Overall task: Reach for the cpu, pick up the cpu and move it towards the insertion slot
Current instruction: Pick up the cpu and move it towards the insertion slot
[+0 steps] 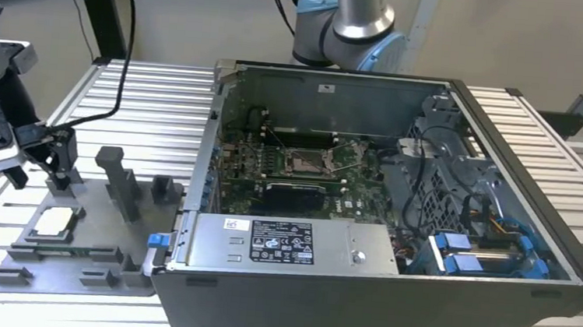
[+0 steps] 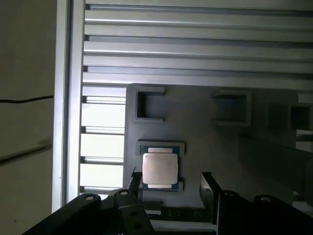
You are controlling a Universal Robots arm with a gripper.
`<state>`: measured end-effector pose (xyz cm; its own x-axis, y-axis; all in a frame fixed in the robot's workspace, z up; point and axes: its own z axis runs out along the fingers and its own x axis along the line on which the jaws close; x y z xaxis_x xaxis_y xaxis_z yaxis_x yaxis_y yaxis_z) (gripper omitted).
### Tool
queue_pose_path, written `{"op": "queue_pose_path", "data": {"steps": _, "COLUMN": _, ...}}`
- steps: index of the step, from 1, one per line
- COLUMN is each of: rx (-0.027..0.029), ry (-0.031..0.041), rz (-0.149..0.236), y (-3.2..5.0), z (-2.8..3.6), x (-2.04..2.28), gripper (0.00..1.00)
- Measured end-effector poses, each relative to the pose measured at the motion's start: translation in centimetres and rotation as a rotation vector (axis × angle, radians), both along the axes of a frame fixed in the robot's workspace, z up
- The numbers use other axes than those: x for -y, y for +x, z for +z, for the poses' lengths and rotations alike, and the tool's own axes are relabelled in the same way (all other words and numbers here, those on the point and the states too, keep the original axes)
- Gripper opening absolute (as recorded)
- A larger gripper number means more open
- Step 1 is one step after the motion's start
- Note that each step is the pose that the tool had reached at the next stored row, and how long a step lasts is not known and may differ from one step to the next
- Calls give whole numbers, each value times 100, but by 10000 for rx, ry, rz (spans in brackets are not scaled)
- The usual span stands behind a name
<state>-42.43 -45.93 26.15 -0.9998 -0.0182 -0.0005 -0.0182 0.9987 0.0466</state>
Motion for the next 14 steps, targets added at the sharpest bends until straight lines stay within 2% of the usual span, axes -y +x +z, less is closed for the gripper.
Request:
{"op": "queue_pose_path", "data": {"steps": 7, "rx": 4, "ry": 1, "rz": 1, "y": -16, "z": -63, "x": 0, "gripper": 0}}
{"op": "queue_pose_path", "data": {"steps": 14, "rx": 4, "ry": 0, "rz": 0, "y": -20, "z": -166, "x": 0, "gripper": 0}}
